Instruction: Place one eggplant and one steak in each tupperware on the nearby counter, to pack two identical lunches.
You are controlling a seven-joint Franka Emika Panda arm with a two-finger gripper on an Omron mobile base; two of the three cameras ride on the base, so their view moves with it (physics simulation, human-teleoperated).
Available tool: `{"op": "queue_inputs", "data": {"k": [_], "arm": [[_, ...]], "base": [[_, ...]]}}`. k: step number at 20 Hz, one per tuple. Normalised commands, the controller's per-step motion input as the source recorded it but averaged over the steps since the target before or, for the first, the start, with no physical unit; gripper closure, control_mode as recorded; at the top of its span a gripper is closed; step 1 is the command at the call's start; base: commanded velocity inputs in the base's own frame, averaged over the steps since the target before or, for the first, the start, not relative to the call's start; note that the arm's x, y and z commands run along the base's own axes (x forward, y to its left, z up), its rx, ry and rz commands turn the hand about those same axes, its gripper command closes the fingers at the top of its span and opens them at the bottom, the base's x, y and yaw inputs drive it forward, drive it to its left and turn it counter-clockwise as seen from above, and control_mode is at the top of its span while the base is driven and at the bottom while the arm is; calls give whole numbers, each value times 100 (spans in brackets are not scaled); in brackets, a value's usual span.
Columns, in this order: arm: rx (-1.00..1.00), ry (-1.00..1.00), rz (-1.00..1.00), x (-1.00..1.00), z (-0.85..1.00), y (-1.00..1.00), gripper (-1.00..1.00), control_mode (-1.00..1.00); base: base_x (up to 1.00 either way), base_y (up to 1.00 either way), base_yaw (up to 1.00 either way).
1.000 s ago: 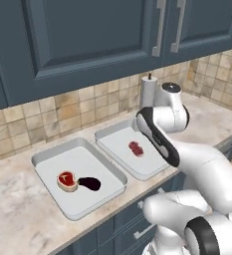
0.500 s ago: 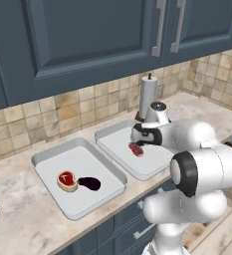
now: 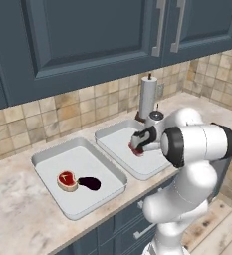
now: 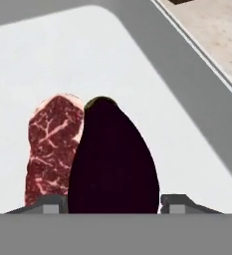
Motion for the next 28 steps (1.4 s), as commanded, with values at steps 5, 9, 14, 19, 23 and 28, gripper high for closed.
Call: {"op": "queue_inputs", "data": {"k": [5, 9, 14, 19, 23, 28], "arm": [[1, -1, 0, -4, 44, 2, -100, -100], [-1, -17, 0, -95, 90, 43, -100, -100], [-9, -37, 1, -100, 100, 49, -100, -100], [-8, -42, 3, -100, 100, 30, -100, -100], [-17, -53, 0, -100, 100, 55, -100, -100], [-24, -50, 0, -100, 100, 97, -100, -100]], "base": [[0, 0, 0], [0, 0, 0], [0, 0, 0], [0, 0, 0], [0, 0, 0], [0, 0, 0]]}}
